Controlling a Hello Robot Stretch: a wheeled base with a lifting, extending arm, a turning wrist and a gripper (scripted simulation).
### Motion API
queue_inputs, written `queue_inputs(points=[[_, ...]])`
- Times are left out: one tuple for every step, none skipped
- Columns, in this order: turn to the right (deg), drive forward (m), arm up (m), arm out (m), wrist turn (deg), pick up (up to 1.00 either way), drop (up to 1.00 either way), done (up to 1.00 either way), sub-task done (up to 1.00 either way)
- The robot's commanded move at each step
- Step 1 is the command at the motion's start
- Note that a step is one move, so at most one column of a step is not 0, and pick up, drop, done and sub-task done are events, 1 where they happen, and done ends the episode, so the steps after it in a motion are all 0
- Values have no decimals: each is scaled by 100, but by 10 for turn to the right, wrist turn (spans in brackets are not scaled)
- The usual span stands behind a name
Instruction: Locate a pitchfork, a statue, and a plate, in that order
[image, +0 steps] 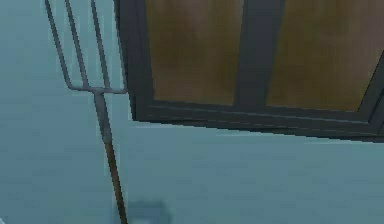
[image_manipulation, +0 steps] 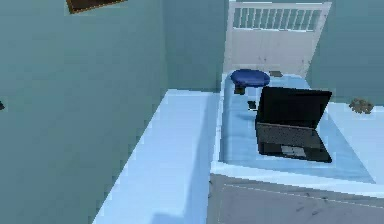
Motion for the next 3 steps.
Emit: queue_inputs(points=[[120, 0, 0, 0, 0, 0, 0, 0, 0], [0, 10, 0, 0, 0, 0, 0, 0, 0], [-420, 0, 0, 0, 0, 0, 0, 0, 0]])
